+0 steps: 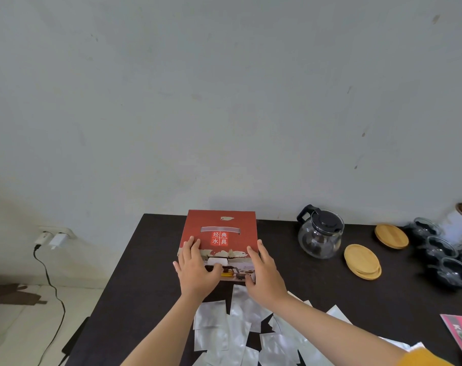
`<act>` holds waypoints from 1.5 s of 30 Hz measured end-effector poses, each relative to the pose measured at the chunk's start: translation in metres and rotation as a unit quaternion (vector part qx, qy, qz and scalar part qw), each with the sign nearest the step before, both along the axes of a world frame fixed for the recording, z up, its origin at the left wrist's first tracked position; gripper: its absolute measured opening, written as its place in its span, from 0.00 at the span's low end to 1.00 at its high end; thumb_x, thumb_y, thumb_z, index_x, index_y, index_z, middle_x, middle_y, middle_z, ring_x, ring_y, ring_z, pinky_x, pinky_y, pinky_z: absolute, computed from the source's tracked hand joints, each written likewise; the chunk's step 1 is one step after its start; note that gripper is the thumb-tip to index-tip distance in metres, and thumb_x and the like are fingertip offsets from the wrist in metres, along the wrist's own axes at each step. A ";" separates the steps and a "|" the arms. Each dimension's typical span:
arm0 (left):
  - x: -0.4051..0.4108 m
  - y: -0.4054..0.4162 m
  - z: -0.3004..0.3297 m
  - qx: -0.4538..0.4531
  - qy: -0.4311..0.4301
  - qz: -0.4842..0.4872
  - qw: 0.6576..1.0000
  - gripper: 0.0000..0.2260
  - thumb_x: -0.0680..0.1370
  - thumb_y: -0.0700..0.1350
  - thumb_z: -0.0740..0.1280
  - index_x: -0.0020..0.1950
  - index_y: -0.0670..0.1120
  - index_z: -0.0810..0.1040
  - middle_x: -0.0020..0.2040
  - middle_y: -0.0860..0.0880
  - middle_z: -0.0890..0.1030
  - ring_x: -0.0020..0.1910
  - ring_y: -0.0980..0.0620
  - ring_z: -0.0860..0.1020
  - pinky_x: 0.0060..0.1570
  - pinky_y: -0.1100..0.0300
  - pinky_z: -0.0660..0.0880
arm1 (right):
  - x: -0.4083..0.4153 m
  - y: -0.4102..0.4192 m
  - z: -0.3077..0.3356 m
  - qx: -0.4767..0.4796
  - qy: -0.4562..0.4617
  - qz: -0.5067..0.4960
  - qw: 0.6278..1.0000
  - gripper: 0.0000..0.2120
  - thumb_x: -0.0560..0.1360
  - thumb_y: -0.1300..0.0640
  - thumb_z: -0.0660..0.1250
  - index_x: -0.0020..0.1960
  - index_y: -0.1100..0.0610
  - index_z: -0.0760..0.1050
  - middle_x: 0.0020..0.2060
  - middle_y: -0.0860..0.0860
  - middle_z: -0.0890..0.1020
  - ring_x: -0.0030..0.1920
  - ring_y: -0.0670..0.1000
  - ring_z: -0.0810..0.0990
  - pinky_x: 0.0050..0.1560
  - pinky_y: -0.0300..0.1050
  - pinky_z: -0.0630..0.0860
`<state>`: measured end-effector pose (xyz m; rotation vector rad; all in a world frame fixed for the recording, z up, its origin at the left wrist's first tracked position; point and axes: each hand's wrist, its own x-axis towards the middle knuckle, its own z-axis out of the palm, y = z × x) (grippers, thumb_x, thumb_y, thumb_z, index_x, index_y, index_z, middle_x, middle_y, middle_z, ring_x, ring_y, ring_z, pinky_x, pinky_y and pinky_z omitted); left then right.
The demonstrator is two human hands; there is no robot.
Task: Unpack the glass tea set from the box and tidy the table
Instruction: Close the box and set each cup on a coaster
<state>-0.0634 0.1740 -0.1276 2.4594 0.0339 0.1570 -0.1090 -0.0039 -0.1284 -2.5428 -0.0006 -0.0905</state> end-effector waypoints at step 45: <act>0.061 -0.090 0.013 -0.056 0.001 -0.104 0.993 0.18 0.78 0.45 0.66 0.68 0.48 0.72 0.71 0.46 0.62 0.67 0.47 0.69 0.63 0.55 0.71 | 0.053 -0.115 0.017 0.016 -0.030 -0.117 0.993 0.18 0.78 0.62 0.63 0.67 0.59 0.68 0.65 0.54 0.73 0.63 0.52 0.75 0.60 0.41 0.73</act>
